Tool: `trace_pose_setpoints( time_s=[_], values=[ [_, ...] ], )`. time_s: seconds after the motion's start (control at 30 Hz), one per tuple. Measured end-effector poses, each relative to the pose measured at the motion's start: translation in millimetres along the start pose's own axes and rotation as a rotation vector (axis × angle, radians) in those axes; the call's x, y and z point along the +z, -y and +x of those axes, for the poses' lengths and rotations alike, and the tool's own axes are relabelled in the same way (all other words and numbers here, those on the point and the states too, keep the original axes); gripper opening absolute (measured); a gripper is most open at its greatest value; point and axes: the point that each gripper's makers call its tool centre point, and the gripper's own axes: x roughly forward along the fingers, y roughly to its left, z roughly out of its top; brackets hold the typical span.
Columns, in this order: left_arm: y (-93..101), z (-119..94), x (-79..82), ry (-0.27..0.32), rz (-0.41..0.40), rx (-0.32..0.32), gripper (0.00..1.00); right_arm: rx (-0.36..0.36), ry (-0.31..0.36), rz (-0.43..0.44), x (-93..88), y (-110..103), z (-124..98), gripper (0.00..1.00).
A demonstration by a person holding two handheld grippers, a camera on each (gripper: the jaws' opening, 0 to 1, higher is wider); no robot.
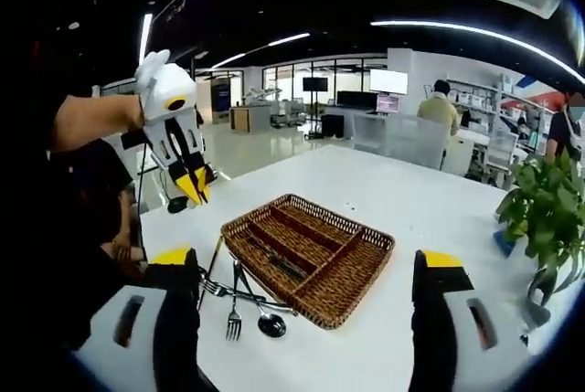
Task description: Arrange the knives, forks, and spoons in their matching storage slots by inserting each utensil handle-first until every utensil is classified and aligned in the correct compartment
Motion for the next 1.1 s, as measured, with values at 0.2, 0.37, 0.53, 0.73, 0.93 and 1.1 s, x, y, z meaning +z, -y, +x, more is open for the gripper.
trace_pose_setpoints(
  time_s=[0.2, 0.37, 0.53, 0.73, 0.93, 1.1],
  values=[
    [-6.5, 1, 3.5, -0.061, 0.065, -0.022, 0.00, -0.011, -0.003, 0.014, -1.4, 3, -1, 0.99],
    [-15.9, 0, 7.1, -0.096, 0.091, -0.027, 0.00, -0.016, -0.021, 0.024, -7.3, 3, -1, 0.99],
    [-27.8, 6, -3.4, -0.191, 0.136, -0.018, 0.00, -0.015, -0.098, 0.048, -25.2, 0, 0, 0.99],
    [-32.8, 12, -7.7, -0.222, 0.155, -0.036, 0.00, -0.025, -0.159, 0.071, -37.3, 3, -3, 1.00],
    [-41.0, 12, -7.0, -0.246, 0.179, -0.032, 0.00, -0.047, -0.185, 0.076, -35.4, 9, -6, 0.99],
    [-43.3, 19, -6.2, -0.252, 0.187, -0.050, 0.00, -0.056, -0.189, 0.059, -31.9, 12, -6, 0.99]
  ],
)
